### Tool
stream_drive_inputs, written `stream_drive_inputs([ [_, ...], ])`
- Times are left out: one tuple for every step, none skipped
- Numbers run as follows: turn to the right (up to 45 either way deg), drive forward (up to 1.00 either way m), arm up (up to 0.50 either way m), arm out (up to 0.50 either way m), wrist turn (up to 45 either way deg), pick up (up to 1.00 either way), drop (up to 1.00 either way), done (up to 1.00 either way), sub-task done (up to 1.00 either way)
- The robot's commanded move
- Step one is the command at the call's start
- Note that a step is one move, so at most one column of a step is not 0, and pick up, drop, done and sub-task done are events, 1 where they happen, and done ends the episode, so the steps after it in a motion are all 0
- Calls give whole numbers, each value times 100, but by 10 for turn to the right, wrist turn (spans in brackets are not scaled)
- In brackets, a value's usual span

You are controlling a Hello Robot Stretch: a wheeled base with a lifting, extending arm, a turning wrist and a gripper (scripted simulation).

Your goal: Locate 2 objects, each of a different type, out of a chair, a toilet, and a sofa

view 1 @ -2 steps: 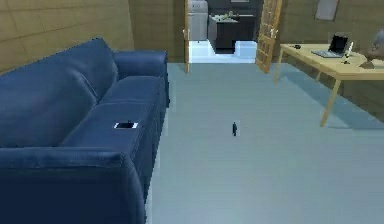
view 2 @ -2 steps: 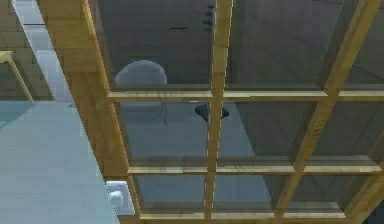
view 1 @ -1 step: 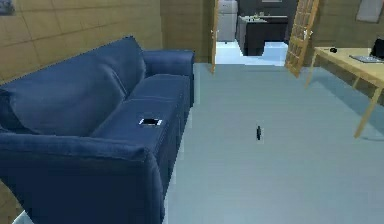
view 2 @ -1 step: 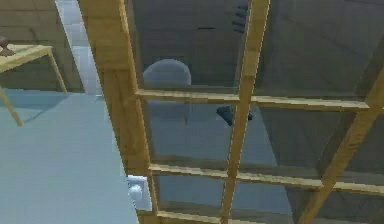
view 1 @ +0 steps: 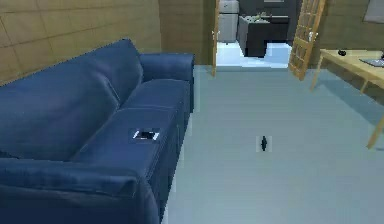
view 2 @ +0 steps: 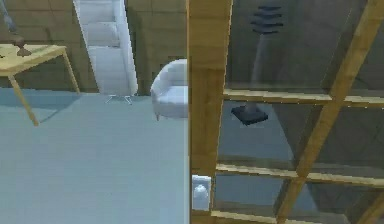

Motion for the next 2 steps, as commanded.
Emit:
stream_drive_inputs([
  [-180, 0, 0, 0, 0, 0, 0, 0, 0],
  [0, 0, 0, 0, 0, 0, 0, 100, 0],
])
